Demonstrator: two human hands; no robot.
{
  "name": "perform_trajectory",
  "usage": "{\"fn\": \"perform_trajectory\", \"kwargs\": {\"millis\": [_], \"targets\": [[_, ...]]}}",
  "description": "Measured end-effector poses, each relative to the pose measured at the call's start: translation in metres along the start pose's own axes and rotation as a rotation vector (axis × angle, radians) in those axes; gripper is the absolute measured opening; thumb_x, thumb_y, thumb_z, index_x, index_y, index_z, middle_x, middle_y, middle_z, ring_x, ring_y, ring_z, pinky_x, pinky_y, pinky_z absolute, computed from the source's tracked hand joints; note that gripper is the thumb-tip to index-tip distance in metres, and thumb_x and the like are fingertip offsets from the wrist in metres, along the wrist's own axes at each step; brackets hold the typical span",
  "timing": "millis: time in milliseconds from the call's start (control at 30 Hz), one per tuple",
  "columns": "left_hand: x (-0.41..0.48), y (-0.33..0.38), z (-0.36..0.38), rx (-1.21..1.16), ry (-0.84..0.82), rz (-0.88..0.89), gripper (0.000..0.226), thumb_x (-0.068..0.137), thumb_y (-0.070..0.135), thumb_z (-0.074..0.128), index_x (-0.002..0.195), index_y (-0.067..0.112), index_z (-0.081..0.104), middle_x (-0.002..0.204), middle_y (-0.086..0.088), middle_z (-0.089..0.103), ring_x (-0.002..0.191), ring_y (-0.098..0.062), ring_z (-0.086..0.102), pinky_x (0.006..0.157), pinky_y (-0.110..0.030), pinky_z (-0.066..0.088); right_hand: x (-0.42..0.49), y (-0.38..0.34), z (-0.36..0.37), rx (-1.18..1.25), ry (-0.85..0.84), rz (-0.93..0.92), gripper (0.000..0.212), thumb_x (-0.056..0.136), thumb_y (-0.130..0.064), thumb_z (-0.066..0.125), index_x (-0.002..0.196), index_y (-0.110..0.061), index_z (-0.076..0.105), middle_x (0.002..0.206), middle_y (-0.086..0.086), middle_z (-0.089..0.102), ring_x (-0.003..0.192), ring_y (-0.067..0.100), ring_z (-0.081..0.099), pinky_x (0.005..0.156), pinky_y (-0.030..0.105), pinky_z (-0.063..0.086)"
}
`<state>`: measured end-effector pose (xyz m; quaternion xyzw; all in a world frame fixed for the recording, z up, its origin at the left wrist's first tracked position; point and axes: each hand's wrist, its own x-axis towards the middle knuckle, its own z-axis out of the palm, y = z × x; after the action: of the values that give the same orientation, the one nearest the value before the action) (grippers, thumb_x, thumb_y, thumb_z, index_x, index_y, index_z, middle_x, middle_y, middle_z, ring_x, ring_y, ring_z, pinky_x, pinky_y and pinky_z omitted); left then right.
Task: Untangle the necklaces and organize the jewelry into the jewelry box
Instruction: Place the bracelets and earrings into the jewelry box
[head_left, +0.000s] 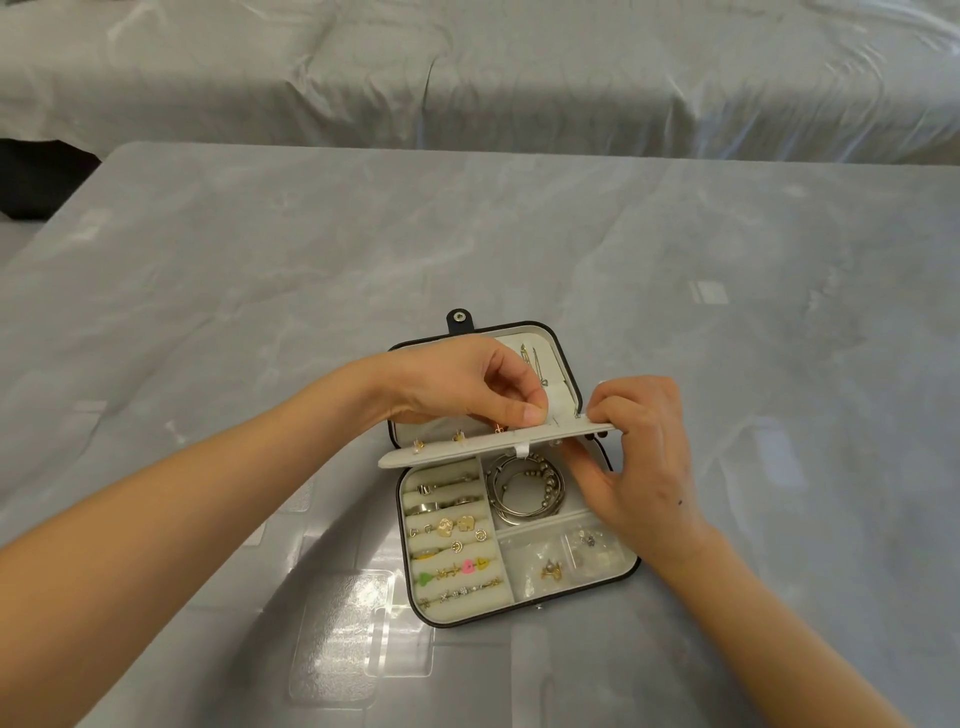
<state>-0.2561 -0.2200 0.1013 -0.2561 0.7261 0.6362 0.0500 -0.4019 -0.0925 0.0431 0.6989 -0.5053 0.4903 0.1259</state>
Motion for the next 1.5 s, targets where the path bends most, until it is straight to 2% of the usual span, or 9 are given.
{"fn": "perform_trajectory", "kwargs": {"millis": [233, 367, 667, 800, 967, 1067, 1200, 1367, 1500], "targets": [[-0.002, 0.012, -0.003, 0.254, 0.051, 0.024, 0.004, 0.083, 0.015, 0.069, 0.082, 0.019, 0.070, 0.074, 0.011, 0.065, 0.074, -0.004, 0.057, 0.078, -0.022, 0.048, 0.001, 0.002, 0.001, -0.001, -0.004, -0.004, 0.035, 0.075, -0.008, 0.071, 0.094, -0.010, 0.042, 0.095, 0.004, 0.046, 0.081, 0.020, 0.044, 0.067, 0.035, 0.040], [-0.002, 0.010, -0.002, 0.189, 0.059, 0.015, 0.006, 0.082, 0.011, 0.069, 0.081, 0.018, 0.069, 0.072, 0.012, 0.065, 0.070, -0.001, 0.056, 0.072, -0.013, 0.045, 0.001, 0.003, 0.001, 0.006, -0.016, 0.030, 0.031, 0.078, -0.013, 0.067, 0.095, -0.011, 0.042, 0.096, 0.003, 0.046, 0.082, 0.020, 0.044, 0.069, 0.034, 0.040], [0.006, 0.021, -0.005, 0.498, 0.011, 0.033, 0.003, 0.085, 0.015, 0.067, 0.087, 0.016, 0.068, 0.073, 0.014, 0.061, 0.062, 0.006, 0.053, 0.064, -0.008, 0.041, 0.003, 0.002, 0.001, 0.024, -0.036, 0.089, 0.025, 0.081, -0.018, 0.062, 0.095, -0.011, 0.042, 0.096, 0.002, 0.046, 0.084, 0.019, 0.044, 0.071, 0.032, 0.040], [-0.008, 0.017, -0.015, 0.331, 0.094, 0.022, 0.012, 0.083, 0.023, 0.070, 0.094, 0.025, 0.069, 0.085, 0.013, 0.066, 0.078, -0.004, 0.057, 0.074, -0.019, 0.047, 0.008, 0.003, 0.000, 0.030, -0.091, 0.123, 0.030, 0.080, -0.021, 0.063, 0.100, -0.012, 0.043, 0.097, 0.004, 0.049, 0.086, 0.020, 0.046, 0.076, 0.026, 0.039], [-0.032, -0.025, -0.041, 0.016, 0.663, -0.087, 0.010, 0.090, 0.021, 0.060, 0.096, 0.017, 0.067, 0.089, 0.004, 0.065, 0.079, -0.010, 0.056, 0.072, -0.022, 0.044, 0.037, 0.001, -0.006, 0.123, -0.338, 0.379, 0.049, 0.076, -0.018, 0.071, 0.116, -0.019, 0.044, 0.103, -0.006, 0.048, 0.087, -0.003, 0.040, 0.082, 0.002, 0.032], [-0.038, -0.057, -0.050, -0.100, 0.901, -0.260, 0.016, 0.094, 0.019, 0.052, 0.084, 0.011, 0.061, 0.080, -0.008, 0.057, 0.066, -0.015, 0.052, 0.062, -0.021, 0.048, 0.065, 0.006, -0.005, 0.177, -0.524, 0.545, 0.058, 0.075, -0.016, 0.076, 0.124, -0.020, 0.045, 0.104, -0.019, 0.046, 0.086, -0.007, 0.043, 0.079, 0.006, 0.035], [-0.038, -0.056, -0.055, -0.353, 0.903, -0.352, 0.038, 0.100, 0.030, 0.038, 0.089, -0.001, 0.057, 0.084, -0.018, 0.061, 0.071, -0.026, 0.060, 0.061, -0.030, 0.057, 0.088, 0.020, 0.006, 0.238, -0.698, 0.686, 0.066, 0.071, -0.019, 0.079, 0.125, -0.028, 0.043, 0.102, -0.015, 0.052, 0.093, 0.008, 0.053, 0.083, 0.025, 0.045], [-0.034, -0.034, -0.053, -0.415, 0.799, -0.439, 0.054, 0.098, 0.048, 0.034, 0.079, 0.002, 0.055, 0.075, -0.012, 0.058, 0.065, -0.021, 0.056, 0.058, -0.027, 0.052, 0.099, 0.036, 0.018, 0.227, -0.849, 0.730, 0.051, 0.084, -0.035, 0.066, 0.130, -0.023, 0.047, 0.116, -0.010, 0.052, 0.101, 0.005, 0.050, 0.087, 0.022, 0.040], [-0.033, -0.033, -0.052, -0.462, 0.756, -0.434, 0.050, 0.091, 0.054, 0.045, 0.076, 0.007, 0.054, 0.072, -0.006, 0.053, 0.062, -0.017, 0.049, 0.051, -0.023, 0.047, 0.102, 0.041, 0.029, 0.034, -0.884, 0.624, 0.032, 0.095, -0.036, 0.046, 0.120, -0.021, 0.058, 0.106, -0.005, 0.049, 0.098, 0.011, 0.048, 0.083, 0.023, 0.033]]}}
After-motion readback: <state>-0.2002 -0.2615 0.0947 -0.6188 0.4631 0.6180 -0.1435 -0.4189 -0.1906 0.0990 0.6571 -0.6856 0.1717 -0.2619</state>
